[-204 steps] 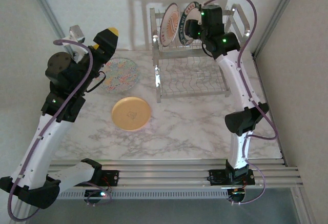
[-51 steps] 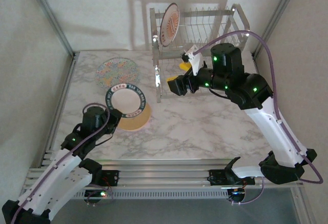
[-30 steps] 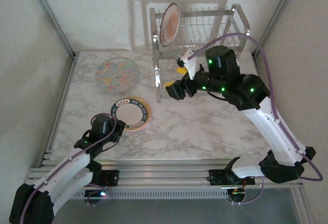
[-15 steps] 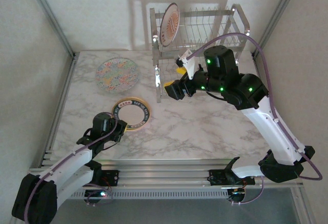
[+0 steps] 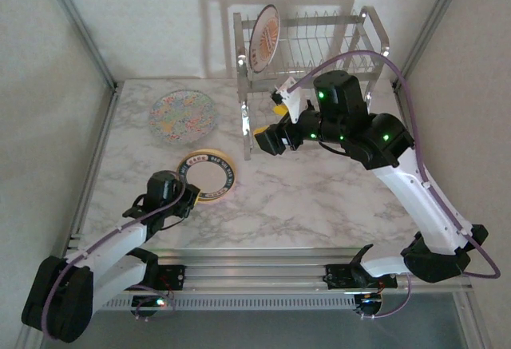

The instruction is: Unload the plates from the dish rack

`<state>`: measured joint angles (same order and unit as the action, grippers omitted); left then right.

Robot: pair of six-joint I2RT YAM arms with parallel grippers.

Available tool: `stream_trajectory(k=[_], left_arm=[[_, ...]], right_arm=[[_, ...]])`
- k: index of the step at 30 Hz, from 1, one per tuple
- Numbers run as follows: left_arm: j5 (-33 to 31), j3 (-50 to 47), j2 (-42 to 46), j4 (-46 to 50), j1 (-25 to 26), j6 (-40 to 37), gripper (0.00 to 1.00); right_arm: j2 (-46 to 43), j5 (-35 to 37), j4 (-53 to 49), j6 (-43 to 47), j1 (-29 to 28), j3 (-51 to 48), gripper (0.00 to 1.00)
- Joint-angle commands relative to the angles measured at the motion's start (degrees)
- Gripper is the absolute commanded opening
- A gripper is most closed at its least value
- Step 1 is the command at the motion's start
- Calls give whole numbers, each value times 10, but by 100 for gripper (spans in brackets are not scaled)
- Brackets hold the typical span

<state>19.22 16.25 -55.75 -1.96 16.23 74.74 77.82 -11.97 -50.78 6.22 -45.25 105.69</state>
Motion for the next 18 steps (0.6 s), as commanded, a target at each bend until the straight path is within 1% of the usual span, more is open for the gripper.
stream_trajectory(k=[1, 2, 5, 6, 10, 11, 13, 18], left_arm=[[8, 20, -9, 4, -6, -17, 15], [7, 23, -9, 10, -6, -19, 16], [2, 33, -3, 32, -7, -21, 25], [0, 39, 0, 42, -7, -22, 29], [-14, 76, 5, 102, -7, -40, 50], [-16, 84, 5, 113, -7, -45, 54], [-19, 101, 4, 137, -7, -55, 58], [-23, 131, -2, 172, -7, -68, 59]], right_arm=[[2, 3, 4, -3, -6, 15, 83], [3, 3, 4, -2, -6, 16, 83], [5, 4, 3, -1, -6, 18, 83], [5, 4, 3, 0, -6, 19, 83], [6, 4, 2, 1, -6, 21, 83], [7, 5, 2, 1, -6, 21, 83], [8, 8, 2, 1, -6, 23, 83], [8, 46, 11, -5, -6, 23, 83]])
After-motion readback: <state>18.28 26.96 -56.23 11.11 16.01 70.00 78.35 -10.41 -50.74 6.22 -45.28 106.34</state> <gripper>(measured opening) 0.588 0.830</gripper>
